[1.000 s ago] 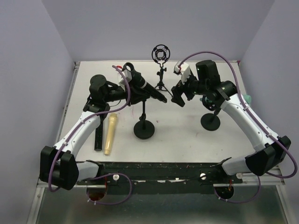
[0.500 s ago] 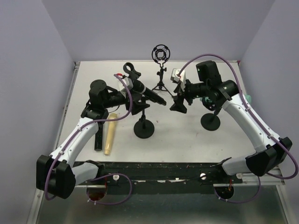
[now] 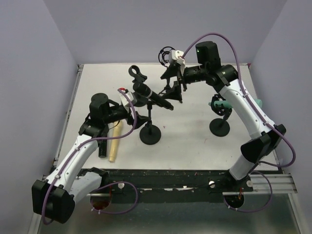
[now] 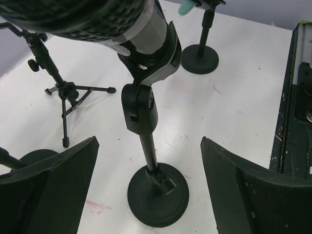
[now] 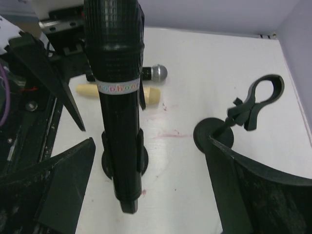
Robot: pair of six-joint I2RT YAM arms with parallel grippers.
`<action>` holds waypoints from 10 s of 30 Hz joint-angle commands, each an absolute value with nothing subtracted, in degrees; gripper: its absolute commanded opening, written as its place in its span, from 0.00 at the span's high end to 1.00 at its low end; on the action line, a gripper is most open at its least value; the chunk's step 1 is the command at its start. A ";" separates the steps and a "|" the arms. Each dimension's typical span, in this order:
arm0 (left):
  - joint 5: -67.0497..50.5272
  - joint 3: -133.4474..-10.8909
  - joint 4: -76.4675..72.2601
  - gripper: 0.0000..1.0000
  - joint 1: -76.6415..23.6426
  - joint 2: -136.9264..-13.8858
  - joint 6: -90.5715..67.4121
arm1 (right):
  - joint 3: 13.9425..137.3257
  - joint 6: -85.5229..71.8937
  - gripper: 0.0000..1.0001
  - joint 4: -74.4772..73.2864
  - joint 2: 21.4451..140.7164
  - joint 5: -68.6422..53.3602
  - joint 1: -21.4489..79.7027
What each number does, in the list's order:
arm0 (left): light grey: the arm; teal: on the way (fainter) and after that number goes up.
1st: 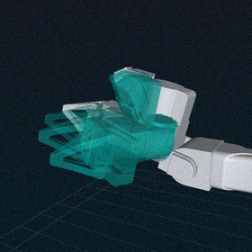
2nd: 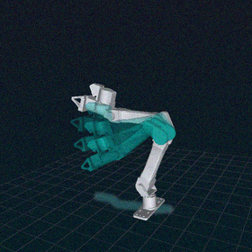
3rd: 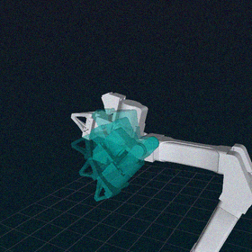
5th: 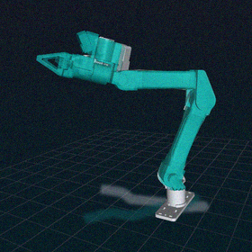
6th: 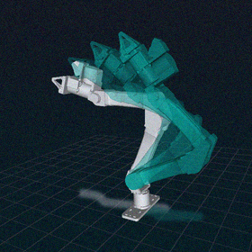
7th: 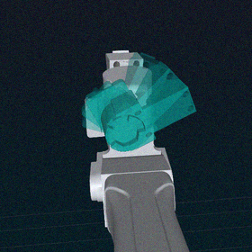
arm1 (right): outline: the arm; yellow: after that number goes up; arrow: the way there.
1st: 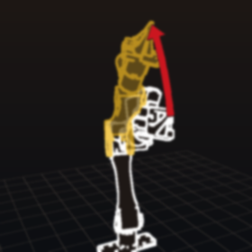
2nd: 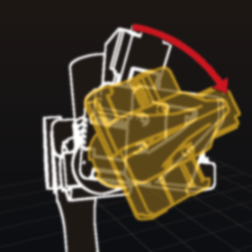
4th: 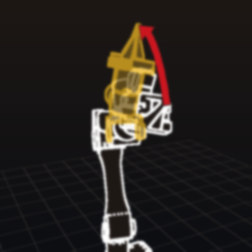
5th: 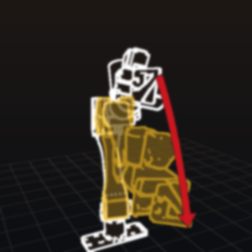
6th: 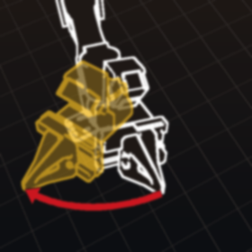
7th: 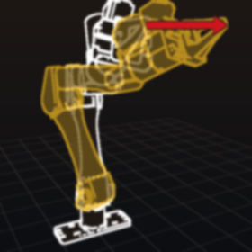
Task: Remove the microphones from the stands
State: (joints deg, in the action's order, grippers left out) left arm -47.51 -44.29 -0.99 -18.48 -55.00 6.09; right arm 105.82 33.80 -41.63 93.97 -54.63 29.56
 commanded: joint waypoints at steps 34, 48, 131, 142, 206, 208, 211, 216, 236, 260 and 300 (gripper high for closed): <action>-48.34 -35.42 -24.00 0.90 -21.62 -63.19 1.39 | 115.75 15.03 0.99 -39.20 101.52 -45.09 39.46; -49.39 -34.80 -17.49 1.00 -21.53 -63.54 6.77 | 129.63 8.00 0.99 -37.53 98.35 -36.75 31.91; -54.23 -85.42 -3.43 0.25 -22.32 -78.13 -14.15 | 101.34 -22.40 0.96 11.77 92.55 -45.35 29.09; -51.69 -87.98 -4.14 0.26 -23.38 -81.74 -17.32 | 101.51 -25.75 0.99 14.50 93.69 -47.72 29.09; -6.94 -48.87 45.53 0.55 20.92 -88.15 18.19 | 91.76 -5.71 0.06 -10.10 84.90 -46.32 25.75; -7.03 -48.52 45.53 0.50 20.83 -87.63 18.28 | 91.06 -5.19 0.06 -10.37 84.55 -46.49 25.75; -7.47 -48.08 45.62 0.48 20.92 -86.49 18.46 | 90.44 -3.96 0.06 -11.25 84.20 -46.84 25.75; -8.08 -48.08 46.40 0.44 20.83 -84.55 18.20 | 89.21 -2.90 0.06 -12.13 83.59 -47.11 25.84; -19.06 -65.57 54.85 0.41 11.70 -61.45 16.62 | 91.66 30.57 0.05 -29.78 91.84 -61.44 27.94; -43.07 -46.68 24.82 0.33 -9.57 -45.97 27.42 | 85.26 7.75 0.44 -11.35 93.79 -53.37 31.99; -42.27 -52.20 -1.41 0.60 -34.19 -78.12 -6.41 | 63.90 -4.57 0.68 -10.63 68.12 -17.32 31.99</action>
